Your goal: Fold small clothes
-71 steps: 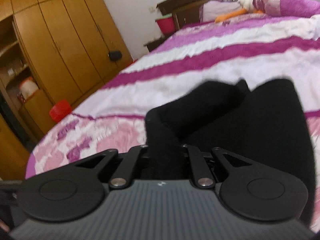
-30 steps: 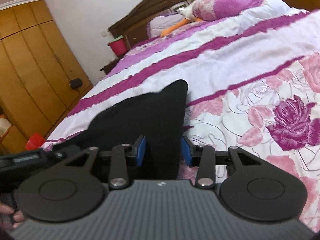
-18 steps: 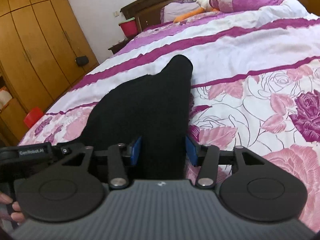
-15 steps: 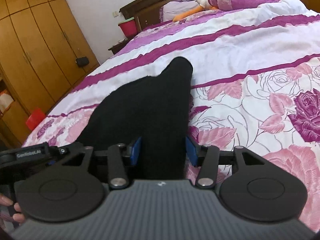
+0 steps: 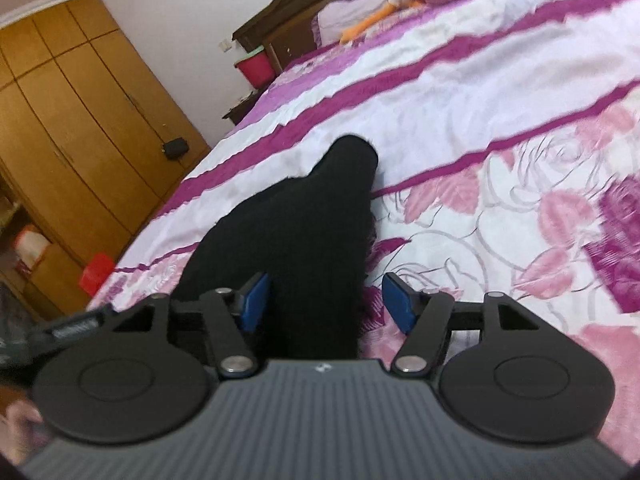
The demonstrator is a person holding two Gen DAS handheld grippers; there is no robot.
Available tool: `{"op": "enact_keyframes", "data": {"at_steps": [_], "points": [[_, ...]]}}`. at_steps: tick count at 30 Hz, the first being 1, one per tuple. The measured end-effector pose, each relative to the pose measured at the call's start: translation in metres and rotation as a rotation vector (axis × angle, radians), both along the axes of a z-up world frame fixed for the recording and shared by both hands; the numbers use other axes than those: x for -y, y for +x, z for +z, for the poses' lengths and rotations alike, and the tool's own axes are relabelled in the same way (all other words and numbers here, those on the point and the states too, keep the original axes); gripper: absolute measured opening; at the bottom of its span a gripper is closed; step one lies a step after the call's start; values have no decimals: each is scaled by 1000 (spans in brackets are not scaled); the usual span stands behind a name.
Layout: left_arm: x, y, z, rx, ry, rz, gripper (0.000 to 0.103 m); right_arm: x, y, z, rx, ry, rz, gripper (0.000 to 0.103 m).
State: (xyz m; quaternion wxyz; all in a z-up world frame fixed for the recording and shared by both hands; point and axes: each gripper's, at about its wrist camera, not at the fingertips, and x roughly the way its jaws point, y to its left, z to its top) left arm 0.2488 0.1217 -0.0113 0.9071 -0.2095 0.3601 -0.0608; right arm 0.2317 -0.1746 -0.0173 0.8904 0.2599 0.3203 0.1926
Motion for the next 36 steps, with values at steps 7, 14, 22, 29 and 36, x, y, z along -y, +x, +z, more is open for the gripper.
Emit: {"op": "enact_keyframes", "data": {"at_steps": [7,14,22,29,36], "points": [[-6,13,-11,-6,-22,-23,81,-2,24,-22,-39,105,66,65],[-7,20,-18,4,-51,-62,80,-3,32,-28,-36,129,92,64],[-7,27,-23,15,-88,-96,80,-5,40,-30,-45,159,119,64],[-12,28,-25,22,-198,-128,51,0,38,-29,-38,225,114,45],[-5,4,-3,49,-249,-178,41,12,17,2,-33,283,133,40]]}}
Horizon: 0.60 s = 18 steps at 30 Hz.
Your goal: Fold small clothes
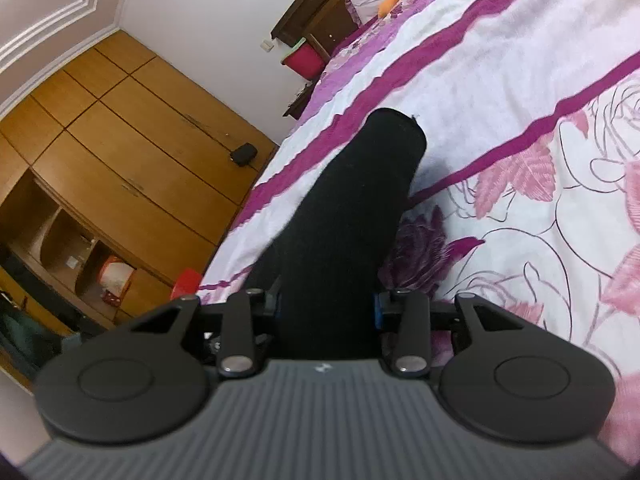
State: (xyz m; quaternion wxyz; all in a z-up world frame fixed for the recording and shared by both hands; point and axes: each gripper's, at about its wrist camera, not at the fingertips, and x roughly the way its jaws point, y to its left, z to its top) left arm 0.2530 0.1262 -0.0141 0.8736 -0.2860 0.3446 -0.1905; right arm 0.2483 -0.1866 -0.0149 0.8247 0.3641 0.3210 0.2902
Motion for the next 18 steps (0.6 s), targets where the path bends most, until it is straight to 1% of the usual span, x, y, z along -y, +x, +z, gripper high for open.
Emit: {"op": "enact_keyframes", "data": {"at_steps": [3,6,8,10,13,15,17,18], "points": [[14,-22,14,10,14,-29,41,9,-19,17,-19,-13,6,40],[31,-48,23,18,7,-50,41,25,-45,30,-35,-32,7,40],[44,-64,25,18,8,-71,41,36,-64,37,-40,-60,1,40],[58,-81,24,16,27,-90,41,45,-82,43,-43,-105,-9,40],[80,-101,16,12,97,-106,42,54,-106,41,-39,-186,-27,40],[92,-111,9,9,178,-95,43,56,-117,30,-39,-249,-41,41],[98,-112,0,-1,250,-78,48,55,-122,14,-47,-307,-53,41],[101,-112,-5,-2,277,-73,52,53,-123,6,-36,-338,-53,43]]}}
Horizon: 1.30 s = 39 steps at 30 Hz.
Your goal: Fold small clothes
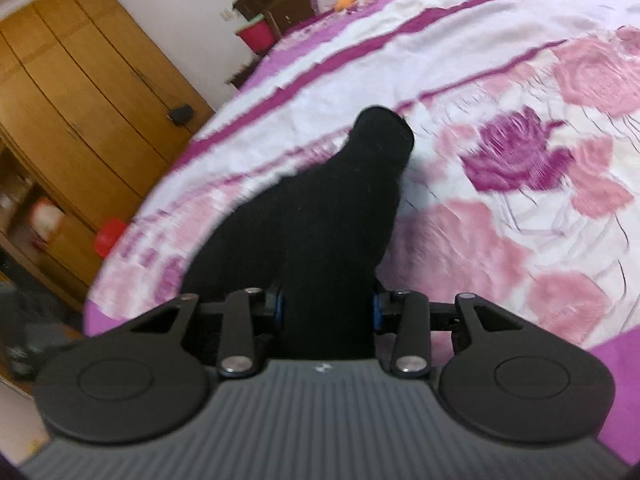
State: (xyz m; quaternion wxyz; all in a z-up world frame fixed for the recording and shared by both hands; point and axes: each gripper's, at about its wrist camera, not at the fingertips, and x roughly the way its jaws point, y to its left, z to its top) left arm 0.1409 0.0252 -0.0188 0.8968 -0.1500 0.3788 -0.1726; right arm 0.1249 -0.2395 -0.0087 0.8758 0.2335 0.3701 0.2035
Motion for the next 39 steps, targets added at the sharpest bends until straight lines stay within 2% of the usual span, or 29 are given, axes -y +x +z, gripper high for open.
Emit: {"op": "enact_keyframes", "data": {"at_steps": [2,6,10,16,19,21,26,29,31,35,39], "points": [[2,-1,-5,11,37,2,54,-6,-1,-13,45,-59,17,45],[-3,0,-5,17,43,24,56,2,3,-22,53,-16,15,47],[-3,-5,6,31,70,43,57,-1,-5,-11,83,-38,-6,53],[0,-32,31,73,148,79,59,3,-31,14,133,-86,-96,55],[3,-44,41,69,168,94,70,8,-49,27,163,-69,-110,63],[6,-53,47,64,169,99,74,8,-60,35,172,-61,-105,67],[16,-78,56,62,191,109,87,0,-87,49,177,-100,-85,69],[22,-89,53,44,222,146,92,-9,-106,49,210,-162,-83,69],[25,-93,47,22,247,158,92,-15,-115,45,225,-210,-96,75],[28,-103,31,3,291,179,92,-23,-126,33,190,-239,-85,75],[34,-112,18,-11,305,159,93,-34,-135,21,189,-293,-88,75]]}}
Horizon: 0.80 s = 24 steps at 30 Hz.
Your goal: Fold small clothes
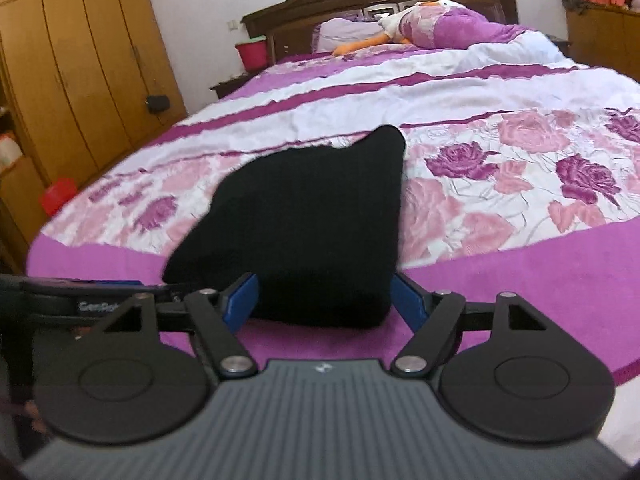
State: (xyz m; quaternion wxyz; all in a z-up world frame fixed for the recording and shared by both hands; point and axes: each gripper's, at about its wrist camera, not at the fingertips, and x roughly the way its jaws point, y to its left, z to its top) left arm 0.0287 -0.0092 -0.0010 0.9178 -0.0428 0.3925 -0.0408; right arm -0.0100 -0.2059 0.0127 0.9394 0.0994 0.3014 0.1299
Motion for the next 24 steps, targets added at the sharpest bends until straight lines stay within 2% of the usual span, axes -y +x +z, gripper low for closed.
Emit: {"op": "enact_keyframes", "data": {"at_steps": [4,9,14,24], "points": [[8,-2,-10,-19,37,1,93,-7,1,-15,-29,-56,-15,75],[15,2,-19,-28,89,25,93,-9,4,-28,-81,-61,-24,75],[17,8,-24,-45,96,33,93,-9,8,-36,-145,-64,-38,75],[18,10,-25,-49,93,37,93,-6,8,-37,-147,-52,-60,75]]}}
